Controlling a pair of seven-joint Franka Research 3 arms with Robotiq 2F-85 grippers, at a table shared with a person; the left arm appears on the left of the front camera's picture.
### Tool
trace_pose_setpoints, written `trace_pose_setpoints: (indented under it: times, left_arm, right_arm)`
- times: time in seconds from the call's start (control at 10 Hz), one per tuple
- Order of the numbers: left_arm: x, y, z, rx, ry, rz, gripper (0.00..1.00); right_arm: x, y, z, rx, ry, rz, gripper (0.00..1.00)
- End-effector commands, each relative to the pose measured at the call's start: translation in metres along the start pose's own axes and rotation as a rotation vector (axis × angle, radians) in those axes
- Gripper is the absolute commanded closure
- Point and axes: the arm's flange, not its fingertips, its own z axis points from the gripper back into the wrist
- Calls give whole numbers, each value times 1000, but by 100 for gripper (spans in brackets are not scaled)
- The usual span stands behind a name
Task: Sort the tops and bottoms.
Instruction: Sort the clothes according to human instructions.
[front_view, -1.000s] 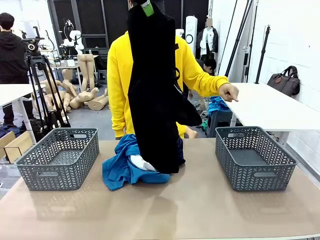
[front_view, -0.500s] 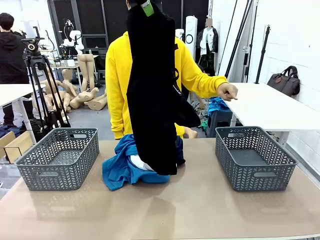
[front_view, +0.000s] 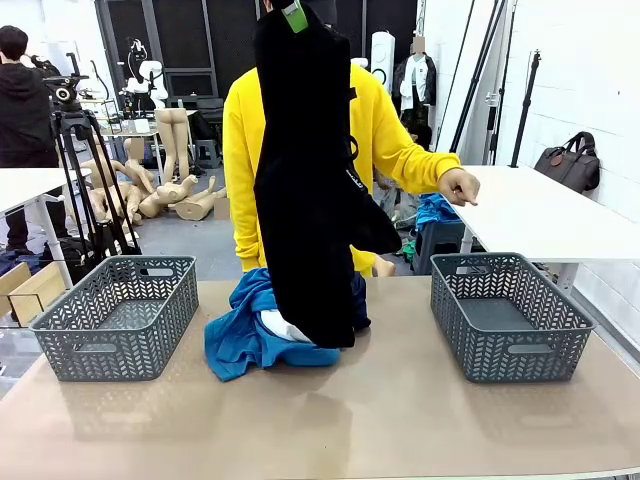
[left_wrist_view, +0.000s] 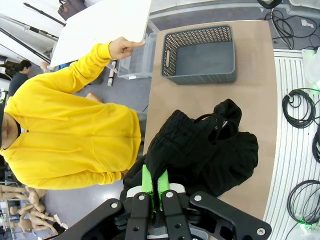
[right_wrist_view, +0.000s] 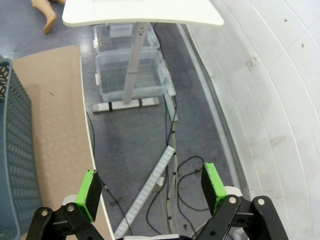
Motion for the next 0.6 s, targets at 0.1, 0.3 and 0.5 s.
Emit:
trace_pose_setpoints:
  times: [0.1, 0.3, 0.5]
  left_arm:
    - [1, 1, 5, 7, -7, -1, 100]
    - [1, 1, 5, 7, -7, -1, 100]
    - [1, 1, 5, 7, -7, -1, 100]
  right_arm:
    - [-1, 0, 0, 1, 10, 6, 0]
    - [-1, 0, 0, 1, 10, 6, 0]
    - [-1, 0, 0, 1, 10, 6, 0]
